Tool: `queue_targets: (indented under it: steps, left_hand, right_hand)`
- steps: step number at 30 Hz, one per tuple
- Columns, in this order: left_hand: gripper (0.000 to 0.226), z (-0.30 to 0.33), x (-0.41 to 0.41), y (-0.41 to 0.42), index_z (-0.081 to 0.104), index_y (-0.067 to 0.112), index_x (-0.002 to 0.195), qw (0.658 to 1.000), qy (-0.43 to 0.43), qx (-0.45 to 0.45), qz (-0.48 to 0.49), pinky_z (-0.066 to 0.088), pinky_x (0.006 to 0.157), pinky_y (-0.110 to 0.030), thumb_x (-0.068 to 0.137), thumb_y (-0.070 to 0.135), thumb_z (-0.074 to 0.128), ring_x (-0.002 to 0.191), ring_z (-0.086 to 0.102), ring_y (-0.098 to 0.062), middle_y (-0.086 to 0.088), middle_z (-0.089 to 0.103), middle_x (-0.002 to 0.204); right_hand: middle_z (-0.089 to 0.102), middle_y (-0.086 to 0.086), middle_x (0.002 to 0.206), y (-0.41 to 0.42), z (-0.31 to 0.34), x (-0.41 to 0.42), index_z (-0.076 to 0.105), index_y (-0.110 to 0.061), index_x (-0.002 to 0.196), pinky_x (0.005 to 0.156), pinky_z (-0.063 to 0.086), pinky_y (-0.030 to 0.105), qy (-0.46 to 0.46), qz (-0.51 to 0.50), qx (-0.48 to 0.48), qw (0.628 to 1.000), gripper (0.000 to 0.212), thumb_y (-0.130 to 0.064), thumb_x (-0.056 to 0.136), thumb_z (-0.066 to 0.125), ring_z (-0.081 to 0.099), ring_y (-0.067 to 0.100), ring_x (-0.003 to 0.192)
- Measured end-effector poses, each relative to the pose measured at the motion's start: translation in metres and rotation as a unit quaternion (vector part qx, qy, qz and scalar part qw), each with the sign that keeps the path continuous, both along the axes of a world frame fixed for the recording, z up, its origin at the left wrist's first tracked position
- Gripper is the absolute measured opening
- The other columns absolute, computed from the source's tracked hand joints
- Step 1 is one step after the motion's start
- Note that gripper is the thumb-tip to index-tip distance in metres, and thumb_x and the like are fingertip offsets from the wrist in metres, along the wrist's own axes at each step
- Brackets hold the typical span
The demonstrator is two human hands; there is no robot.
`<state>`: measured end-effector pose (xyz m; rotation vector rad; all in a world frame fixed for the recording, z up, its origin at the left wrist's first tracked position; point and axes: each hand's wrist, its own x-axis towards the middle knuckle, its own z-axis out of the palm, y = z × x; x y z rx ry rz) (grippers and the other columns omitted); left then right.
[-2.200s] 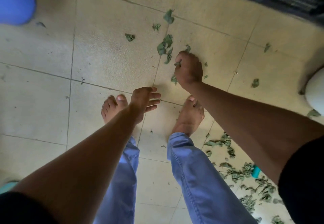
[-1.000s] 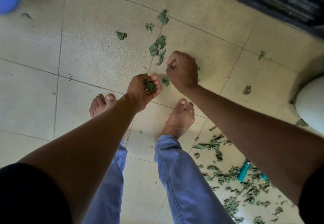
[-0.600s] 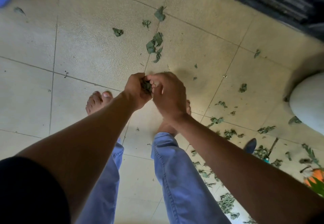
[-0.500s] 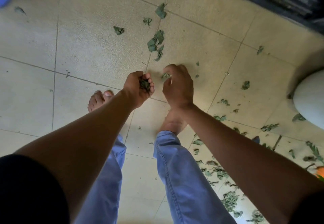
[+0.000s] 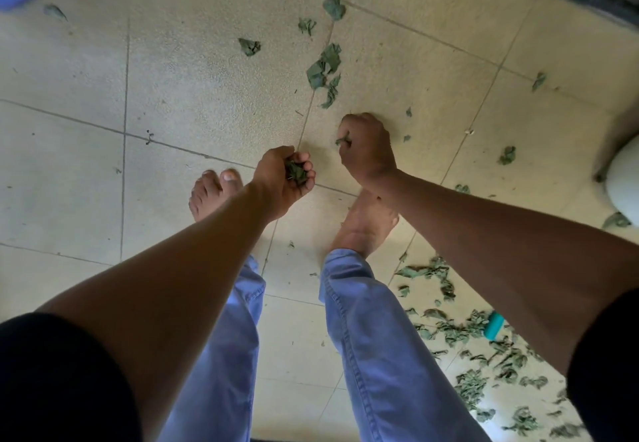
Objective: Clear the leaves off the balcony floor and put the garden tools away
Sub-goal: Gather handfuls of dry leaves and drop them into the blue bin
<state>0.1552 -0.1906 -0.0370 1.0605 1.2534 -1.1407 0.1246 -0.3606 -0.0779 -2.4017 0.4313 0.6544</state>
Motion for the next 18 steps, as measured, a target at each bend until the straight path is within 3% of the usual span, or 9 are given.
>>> queue_targets:
  steps: [3,6,9,11,12,15,18]
  left_hand:
    - [0.037,-0.001,0.001,0.001,0.065,0.009,0.081,1.000,-0.003,0.011,0.003,0.058,0.062,-0.026,0.105,0.023,0.042,0.064,0.062,-0.018,-0.005,0.064,0.069]
    - [0.029,-0.003,0.006,0.001,0.063,0.007,0.087,1.000,-0.011,0.007,0.011,0.058,0.061,-0.026,0.104,0.018,0.042,0.068,0.064,-0.018,-0.006,0.065,0.073]
    - [0.028,-0.003,0.011,0.008,0.060,0.011,0.079,1.000,-0.013,-0.005,0.021,0.049,0.056,-0.021,0.103,0.012,0.044,0.059,0.061,-0.011,0.005,0.067,0.064]
    - [0.017,-0.003,0.015,0.013,0.070,0.021,0.084,0.998,0.043,0.008,0.046,0.048,0.066,-0.026,0.095,0.027,0.058,0.065,0.067,-0.012,0.006,0.076,0.084]
    - [0.017,-0.003,0.017,0.014,0.070,0.020,0.082,0.998,0.050,0.008,0.043,0.049,0.067,-0.026,0.092,0.028,0.059,0.067,0.069,-0.013,0.003,0.076,0.087]
    - [0.032,-0.007,0.019,0.015,0.061,0.011,0.072,0.999,0.006,0.006,0.043,0.052,0.054,-0.021,0.099,0.021,0.047,0.061,0.065,-0.015,-0.005,0.066,0.067]
    - [0.037,-0.007,0.023,0.019,0.060,0.011,0.070,0.998,-0.005,0.001,0.062,0.053,0.057,-0.025,0.101,0.022,0.044,0.064,0.055,-0.018,-0.005,0.058,0.069]
  right_hand:
    - [0.066,-0.003,0.073,0.016,0.023,0.010,0.069,-0.011,0.080,0.065,0.056,0.043,-0.036,-0.095,0.062,0.993,0.016,0.004,0.076,0.065,0.063,0.016,0.072]
    - [0.067,-0.007,0.077,0.043,0.062,0.015,0.072,-0.017,0.085,0.063,0.057,0.038,-0.023,-0.084,0.135,0.987,0.013,-0.005,0.079,0.070,0.065,0.010,0.070]
    - [0.062,-0.004,0.090,0.066,0.089,0.008,0.068,-0.027,0.087,0.066,0.053,0.036,0.002,0.006,0.112,0.994,0.017,-0.013,0.081,0.063,0.061,0.016,0.076]
    - [0.058,-0.002,0.099,0.072,0.095,0.006,0.068,-0.026,0.092,0.064,0.053,0.035,0.010,0.023,0.106,0.994,0.020,-0.011,0.083,0.059,0.060,0.017,0.077]
    - [0.057,-0.001,0.101,0.073,0.096,0.008,0.067,-0.025,0.093,0.063,0.053,0.035,0.000,0.019,0.098,0.995,0.019,-0.010,0.084,0.058,0.059,0.018,0.077]
    - [0.057,0.000,0.103,0.065,0.084,0.019,0.063,-0.023,0.095,0.061,0.051,0.035,-0.052,-0.024,0.051,0.997,0.017,-0.011,0.086,0.055,0.060,0.019,0.080]
    - [0.061,0.005,0.109,0.045,0.055,0.035,0.061,-0.017,0.110,0.060,0.047,0.030,-0.056,-0.092,-0.013,0.994,0.022,-0.012,0.089,0.063,0.064,0.024,0.088]
